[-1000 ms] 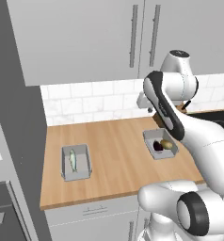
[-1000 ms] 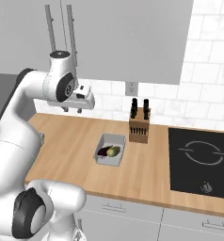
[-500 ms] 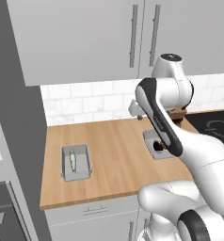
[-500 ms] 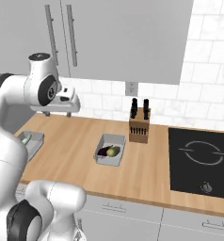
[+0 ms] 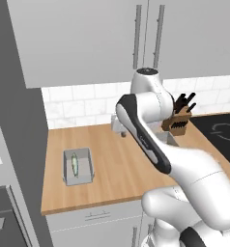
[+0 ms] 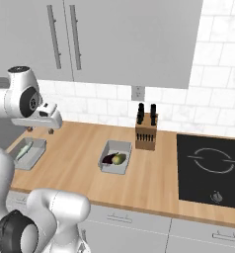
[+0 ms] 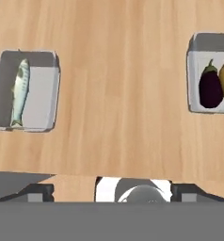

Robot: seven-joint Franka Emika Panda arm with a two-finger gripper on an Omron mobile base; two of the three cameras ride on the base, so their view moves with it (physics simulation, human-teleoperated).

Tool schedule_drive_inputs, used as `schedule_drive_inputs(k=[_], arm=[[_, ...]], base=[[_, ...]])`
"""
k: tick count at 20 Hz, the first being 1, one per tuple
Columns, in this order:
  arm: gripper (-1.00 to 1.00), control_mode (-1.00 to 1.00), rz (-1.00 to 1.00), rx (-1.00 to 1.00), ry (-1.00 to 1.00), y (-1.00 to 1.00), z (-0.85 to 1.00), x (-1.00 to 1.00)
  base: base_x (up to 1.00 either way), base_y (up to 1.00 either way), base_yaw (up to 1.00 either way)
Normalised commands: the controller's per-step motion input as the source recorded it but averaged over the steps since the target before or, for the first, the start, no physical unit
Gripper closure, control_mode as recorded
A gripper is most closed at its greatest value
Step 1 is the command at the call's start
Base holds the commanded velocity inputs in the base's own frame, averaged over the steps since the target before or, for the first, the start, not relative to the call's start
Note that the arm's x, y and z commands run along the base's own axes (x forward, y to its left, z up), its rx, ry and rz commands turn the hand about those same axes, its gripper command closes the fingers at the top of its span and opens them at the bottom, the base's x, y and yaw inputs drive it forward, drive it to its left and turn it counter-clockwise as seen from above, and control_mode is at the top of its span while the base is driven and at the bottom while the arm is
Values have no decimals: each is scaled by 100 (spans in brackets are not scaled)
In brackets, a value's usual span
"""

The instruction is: Take the meat container that has the fish and place it on the second highest rack of the freezer. Then take the vegetable container that has the eggplant and cucumber and place it on the highest rack of the freezer.

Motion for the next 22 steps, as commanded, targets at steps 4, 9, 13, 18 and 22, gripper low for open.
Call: schedule_drive_inputs(k=[4, 9, 13, 18, 22], arm=[[-100, -100, -42, 0, 16, 78, -43, 0], [-100, -100, -57, 0, 13, 75, -55, 0], [-100, -100, -62, 0, 0, 43, -56, 0], [-100, -100, -57, 0, -2, 25, -53, 1], [-100, -100, -46, 0, -12, 50, -49, 3]], base=[[0, 0, 0], [0, 0, 0], [0, 0, 0], [0, 0, 0], [0, 0, 0]])
